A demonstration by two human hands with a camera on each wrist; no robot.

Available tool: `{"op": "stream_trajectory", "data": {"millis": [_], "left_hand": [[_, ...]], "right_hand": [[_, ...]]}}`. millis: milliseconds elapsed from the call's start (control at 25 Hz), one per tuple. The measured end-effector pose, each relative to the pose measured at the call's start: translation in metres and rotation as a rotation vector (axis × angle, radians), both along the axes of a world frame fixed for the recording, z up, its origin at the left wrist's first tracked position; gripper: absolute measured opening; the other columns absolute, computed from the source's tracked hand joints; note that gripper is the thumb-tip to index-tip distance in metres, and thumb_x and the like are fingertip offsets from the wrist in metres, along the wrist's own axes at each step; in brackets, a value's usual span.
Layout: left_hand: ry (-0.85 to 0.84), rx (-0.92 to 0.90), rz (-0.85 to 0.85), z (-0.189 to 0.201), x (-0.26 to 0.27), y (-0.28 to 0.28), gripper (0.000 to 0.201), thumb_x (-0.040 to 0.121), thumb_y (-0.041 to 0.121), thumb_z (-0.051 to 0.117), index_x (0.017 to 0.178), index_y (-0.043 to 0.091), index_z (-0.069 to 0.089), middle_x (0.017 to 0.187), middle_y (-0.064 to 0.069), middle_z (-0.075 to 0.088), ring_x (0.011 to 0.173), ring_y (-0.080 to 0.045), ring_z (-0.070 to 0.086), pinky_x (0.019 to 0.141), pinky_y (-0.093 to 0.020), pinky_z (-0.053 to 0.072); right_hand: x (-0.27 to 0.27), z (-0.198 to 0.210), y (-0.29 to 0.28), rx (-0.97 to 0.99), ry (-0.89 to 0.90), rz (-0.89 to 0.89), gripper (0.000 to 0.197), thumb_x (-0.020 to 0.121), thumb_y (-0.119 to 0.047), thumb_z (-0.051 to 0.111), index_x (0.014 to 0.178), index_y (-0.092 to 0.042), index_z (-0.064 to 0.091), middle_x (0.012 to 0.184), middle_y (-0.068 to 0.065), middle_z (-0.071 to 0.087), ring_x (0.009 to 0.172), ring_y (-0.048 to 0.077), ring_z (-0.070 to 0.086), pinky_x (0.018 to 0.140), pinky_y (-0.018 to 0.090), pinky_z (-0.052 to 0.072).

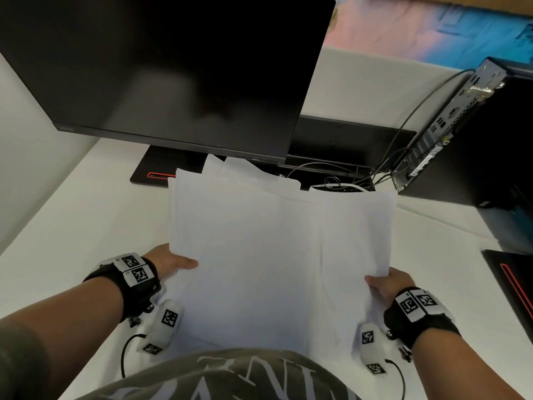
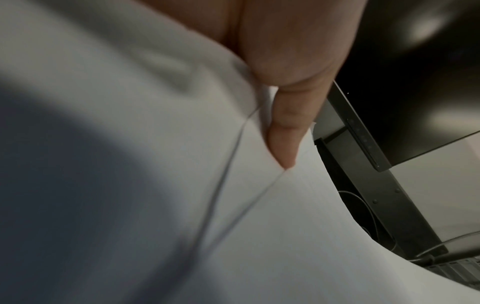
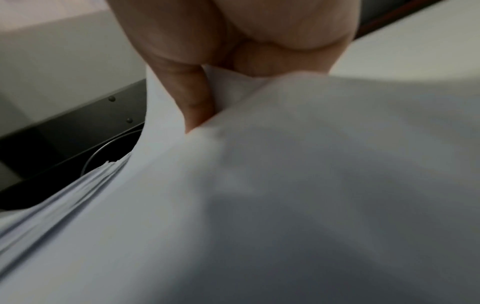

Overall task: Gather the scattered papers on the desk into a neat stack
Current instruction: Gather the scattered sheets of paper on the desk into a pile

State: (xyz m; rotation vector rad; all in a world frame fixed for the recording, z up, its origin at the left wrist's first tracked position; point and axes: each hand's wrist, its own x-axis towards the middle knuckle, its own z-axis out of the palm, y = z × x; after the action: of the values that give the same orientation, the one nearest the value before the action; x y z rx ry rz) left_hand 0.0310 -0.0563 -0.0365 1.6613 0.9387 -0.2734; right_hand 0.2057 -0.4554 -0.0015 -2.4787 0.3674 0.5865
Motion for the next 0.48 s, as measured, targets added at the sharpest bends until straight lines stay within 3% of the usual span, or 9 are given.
{"op": "stream_trajectory", "data": {"millis": [80, 200, 320, 400, 480], "left_hand": [[0.012, 0.019, 0.0, -0.001, 0.0, 0.0, 0.058, 0.072, 0.006, 0.075, 0.125, 0.002, 0.053, 0.128, -0.017, 0.058, 0.12, -0.032, 0.052, 0.104, -0.037, 0.035], [0.022, 0.036, 0.001, -0.001, 0.001, -0.001, 0.058, 0.07, 0.007, 0.077, 0.123, 0.002, 0.055, 0.126, -0.017, 0.059, 0.118, -0.033, 0.053, 0.105, -0.038, 0.036], [0.033, 0.048, 0.013, -0.002, 0.002, -0.002, 0.056, 0.069, 0.008, 0.078, 0.12, 0.002, 0.057, 0.123, -0.017, 0.061, 0.115, -0.032, 0.055, 0.102, -0.037, 0.038], [0.035, 0.067, 0.021, 0.001, 0.002, -0.004, 0.055, 0.069, 0.008, 0.078, 0.119, 0.001, 0.058, 0.121, -0.018, 0.062, 0.113, -0.032, 0.056, 0.098, -0.035, 0.039], [0.043, 0.07, 0.047, 0.002, 0.001, -0.005, 0.052, 0.069, 0.008, 0.078, 0.117, 0.001, 0.059, 0.119, -0.018, 0.063, 0.108, -0.031, 0.057, 0.095, -0.034, 0.04]], "right_hand": [[0.005, 0.019, -0.009, -0.025, -0.152, -0.042, 0.033, 0.082, -0.013, 0.063, 0.11, 0.004, 0.064, 0.101, 0.022, 0.066, 0.088, 0.032, 0.058, 0.078, 0.032, 0.044], [0.012, 0.072, -0.011, 0.046, -0.47, -0.192, 0.032, 0.085, -0.019, 0.058, 0.108, 0.003, 0.062, 0.093, 0.02, 0.062, 0.097, 0.037, 0.06, 0.079, 0.034, 0.043], [0.017, 0.131, -0.007, 0.332, -0.757, -0.441, 0.025, 0.077, -0.027, 0.058, 0.098, -0.014, 0.065, 0.106, 0.014, 0.068, 0.101, 0.029, 0.064, 0.087, 0.033, 0.048], [0.016, 0.154, -0.004, 0.562, -0.794, -0.512, 0.023, 0.075, -0.03, 0.059, 0.096, -0.022, 0.062, 0.109, 0.005, 0.068, 0.098, 0.022, 0.065, 0.091, 0.034, 0.05], [0.014, 0.147, 0.006, 0.483, -0.678, -0.379, 0.036, 0.08, -0.026, 0.061, 0.112, -0.009, 0.06, 0.106, 0.005, 0.064, 0.098, 0.018, 0.061, 0.081, 0.025, 0.049]]}}
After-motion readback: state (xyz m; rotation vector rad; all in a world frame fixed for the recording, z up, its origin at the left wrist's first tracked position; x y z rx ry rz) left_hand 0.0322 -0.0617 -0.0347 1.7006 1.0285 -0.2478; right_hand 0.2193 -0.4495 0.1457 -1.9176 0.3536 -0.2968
